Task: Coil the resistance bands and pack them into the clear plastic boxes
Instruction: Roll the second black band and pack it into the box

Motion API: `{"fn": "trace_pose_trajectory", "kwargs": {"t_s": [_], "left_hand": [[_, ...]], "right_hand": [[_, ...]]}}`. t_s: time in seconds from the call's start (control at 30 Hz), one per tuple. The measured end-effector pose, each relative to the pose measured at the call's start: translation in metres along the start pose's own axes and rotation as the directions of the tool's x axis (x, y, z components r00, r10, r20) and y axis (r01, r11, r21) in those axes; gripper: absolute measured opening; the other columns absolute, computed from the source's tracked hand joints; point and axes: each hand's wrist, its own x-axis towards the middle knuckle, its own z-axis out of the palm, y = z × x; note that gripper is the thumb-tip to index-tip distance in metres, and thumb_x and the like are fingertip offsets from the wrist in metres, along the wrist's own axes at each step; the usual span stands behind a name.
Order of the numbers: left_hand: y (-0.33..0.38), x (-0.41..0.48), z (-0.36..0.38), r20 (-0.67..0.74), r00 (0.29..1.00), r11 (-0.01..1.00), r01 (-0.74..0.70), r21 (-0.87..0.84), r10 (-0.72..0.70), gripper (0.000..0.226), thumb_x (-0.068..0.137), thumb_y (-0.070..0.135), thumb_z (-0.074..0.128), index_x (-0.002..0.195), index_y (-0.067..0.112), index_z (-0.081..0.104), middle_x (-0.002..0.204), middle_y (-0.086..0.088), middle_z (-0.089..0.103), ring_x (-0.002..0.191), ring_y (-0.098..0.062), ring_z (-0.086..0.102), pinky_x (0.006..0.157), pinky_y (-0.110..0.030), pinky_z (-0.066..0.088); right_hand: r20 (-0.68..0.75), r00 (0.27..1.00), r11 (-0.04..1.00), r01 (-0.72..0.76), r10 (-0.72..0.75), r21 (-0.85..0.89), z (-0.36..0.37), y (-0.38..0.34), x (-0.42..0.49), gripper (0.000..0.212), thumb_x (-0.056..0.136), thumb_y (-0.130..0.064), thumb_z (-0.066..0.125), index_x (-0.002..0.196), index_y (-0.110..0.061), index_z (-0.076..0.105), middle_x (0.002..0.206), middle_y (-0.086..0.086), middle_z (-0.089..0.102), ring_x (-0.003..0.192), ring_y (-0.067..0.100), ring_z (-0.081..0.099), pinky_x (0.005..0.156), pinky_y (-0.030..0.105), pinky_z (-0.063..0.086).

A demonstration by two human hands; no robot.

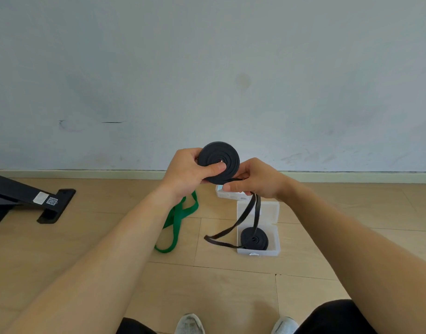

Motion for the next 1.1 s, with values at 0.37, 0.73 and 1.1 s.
{"fn": "trace_pose_trajectory", "kwargs": {"t_s": [0.37, 0.73, 1.1], "left_hand": [[0.002, 0.005, -0.005, 0.055, 0.997, 0.98, -0.057, 0.191, 0.047, 0.033, 0.077, 0.021, 0.088, 0.107, 0.017, 0.074, 0.099, -0.002, 0.078, 0.093, -0.02, 0.075, 0.085, -0.046, 0.062], [-0.015, -0.011, 0.036, -0.11, 0.989, 0.929, 0.049, -0.366, -0.096, 0.028, 0.092, 0.021, 0.074, 0.117, 0.01, 0.066, 0.106, -0.007, 0.077, 0.092, -0.021, 0.073, 0.102, -0.045, 0.054], [-0.008, -0.007, 0.014, -0.015, 0.997, 0.983, 0.075, -0.165, -0.079, 0.023, 0.091, 0.012, 0.074, 0.112, 0.006, 0.069, 0.101, -0.012, 0.078, 0.092, -0.026, 0.077, 0.081, -0.035, 0.062]], "right_hand": [[-0.085, 0.996, 0.995, -0.012, 0.021, 0.1, 0.003, 0.007, -0.005, 0.024, 0.09, -0.022, 0.076, 0.075, -0.003, 0.074, 0.062, 0.002, 0.065, 0.052, 0.013, 0.044, 0.052, 0.021, 0.04], [-0.195, 0.977, 0.865, 0.028, 0.082, 0.502, 0.025, 0.009, 0.004, 0.019, 0.094, -0.018, 0.07, 0.087, -0.001, 0.065, 0.067, 0.005, 0.059, 0.053, 0.01, 0.044, 0.049, 0.021, 0.033], [-0.005, 1.0, 0.982, -0.011, 0.012, 0.187, 0.006, 0.019, 0.002, 0.021, 0.09, -0.008, 0.074, 0.089, 0.013, 0.068, 0.068, 0.012, 0.056, 0.063, 0.017, 0.051, 0.065, 0.027, 0.048]]}}
